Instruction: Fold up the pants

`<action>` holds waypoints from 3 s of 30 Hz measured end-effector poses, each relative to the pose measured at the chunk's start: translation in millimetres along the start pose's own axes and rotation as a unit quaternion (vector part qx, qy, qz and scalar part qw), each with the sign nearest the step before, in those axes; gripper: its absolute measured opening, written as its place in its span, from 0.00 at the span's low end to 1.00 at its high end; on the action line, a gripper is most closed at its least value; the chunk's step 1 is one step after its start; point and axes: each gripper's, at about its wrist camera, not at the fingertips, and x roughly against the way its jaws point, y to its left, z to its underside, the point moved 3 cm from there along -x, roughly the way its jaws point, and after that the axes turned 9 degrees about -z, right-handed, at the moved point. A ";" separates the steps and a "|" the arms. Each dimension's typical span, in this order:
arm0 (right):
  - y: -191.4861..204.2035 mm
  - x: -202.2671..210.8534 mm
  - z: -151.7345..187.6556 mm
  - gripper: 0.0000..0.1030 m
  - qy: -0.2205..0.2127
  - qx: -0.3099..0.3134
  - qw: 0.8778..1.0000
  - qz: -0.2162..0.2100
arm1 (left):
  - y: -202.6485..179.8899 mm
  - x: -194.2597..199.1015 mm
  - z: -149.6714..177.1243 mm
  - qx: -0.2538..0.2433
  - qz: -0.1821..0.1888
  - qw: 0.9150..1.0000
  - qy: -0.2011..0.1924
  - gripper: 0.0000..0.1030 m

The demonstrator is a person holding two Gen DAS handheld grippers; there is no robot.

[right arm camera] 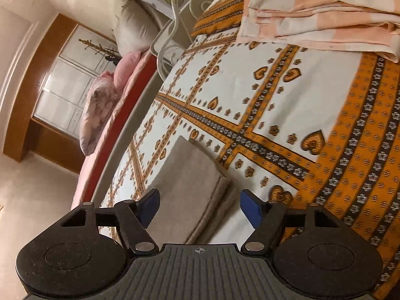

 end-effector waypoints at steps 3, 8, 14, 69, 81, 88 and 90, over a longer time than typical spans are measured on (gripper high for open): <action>0.7 -12.6 4.6 0.47 0.007 -0.014 1.000 -0.016 | -5.2 0.8 1.0 -0.004 0.001 1.000 -0.001 0.94; -5.2 -32.5 11.8 0.43 0.032 -0.024 0.999 0.034 | -12.5 -1.8 6.0 -0.020 -0.001 1.000 0.003 0.94; -12.8 -41.7 5.6 0.10 0.034 -0.018 0.998 0.057 | -13.3 -4.6 9.0 -0.024 -0.002 1.000 0.009 0.94; -12.9 -41.0 12.4 0.38 0.076 -0.010 0.997 0.031 | -319.9 -9.0 139.6 -0.182 0.004 0.983 0.009 0.94; -8.7 -52.8 13.4 0.37 0.079 0.032 0.995 0.044 | -323.7 -10.0 140.5 -0.172 -0.003 0.985 -0.004 0.94; 25.9 -48.4 17.4 0.12 0.056 0.116 0.990 0.049 | -318.7 -9.5 138.9 -0.177 0.013 0.984 -0.008 0.94; 44.8 -43.4 22.2 0.12 0.042 0.143 0.988 0.039 | -303.1 -6.7 130.3 -0.167 0.019 0.986 -0.011 0.93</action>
